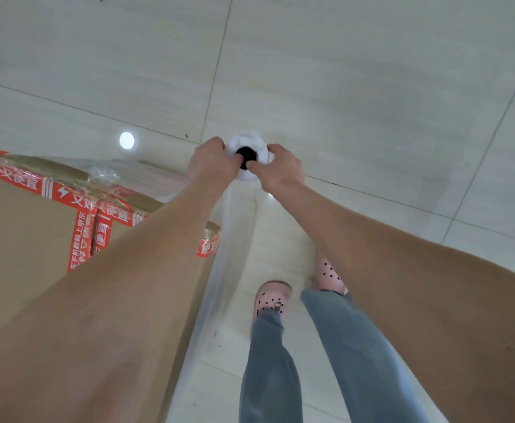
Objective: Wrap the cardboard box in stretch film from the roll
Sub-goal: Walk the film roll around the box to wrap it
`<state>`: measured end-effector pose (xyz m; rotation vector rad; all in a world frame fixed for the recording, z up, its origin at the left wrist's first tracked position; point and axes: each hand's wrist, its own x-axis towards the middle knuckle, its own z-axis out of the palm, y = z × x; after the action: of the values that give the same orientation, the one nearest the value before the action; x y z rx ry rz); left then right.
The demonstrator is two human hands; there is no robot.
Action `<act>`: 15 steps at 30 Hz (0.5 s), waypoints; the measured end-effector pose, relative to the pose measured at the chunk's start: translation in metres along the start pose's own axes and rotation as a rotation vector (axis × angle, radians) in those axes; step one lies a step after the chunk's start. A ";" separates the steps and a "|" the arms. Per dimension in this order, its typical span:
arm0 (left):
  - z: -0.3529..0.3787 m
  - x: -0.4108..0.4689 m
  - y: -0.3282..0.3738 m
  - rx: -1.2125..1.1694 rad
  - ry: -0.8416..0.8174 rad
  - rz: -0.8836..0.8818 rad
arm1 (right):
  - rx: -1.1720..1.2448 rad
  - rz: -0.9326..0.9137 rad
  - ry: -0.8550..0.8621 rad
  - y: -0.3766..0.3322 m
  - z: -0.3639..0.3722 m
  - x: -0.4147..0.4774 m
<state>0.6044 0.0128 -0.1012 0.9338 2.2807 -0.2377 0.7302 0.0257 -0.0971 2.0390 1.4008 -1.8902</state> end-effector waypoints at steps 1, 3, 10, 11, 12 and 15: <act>-0.002 0.002 -0.002 -0.007 -0.018 -0.019 | 0.039 0.022 -0.038 -0.002 0.004 0.001; -0.005 0.004 -0.004 -0.016 -0.071 -0.019 | 0.089 0.069 -0.065 -0.009 0.010 0.004; -0.009 0.008 0.004 0.088 -0.068 0.224 | 0.056 0.102 -0.026 -0.025 0.015 0.012; -0.010 0.010 0.006 0.082 -0.060 0.257 | 0.043 0.104 -0.017 -0.026 0.016 0.013; -0.011 0.012 0.008 0.088 -0.043 0.281 | 0.025 0.105 -0.005 -0.028 0.017 0.015; -0.018 0.023 0.014 0.165 -0.002 0.325 | -0.070 0.081 0.022 -0.038 0.017 0.024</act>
<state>0.5926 0.0427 -0.1006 1.3697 2.0916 -0.2866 0.6904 0.0531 -0.1008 2.0573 1.3472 -1.7676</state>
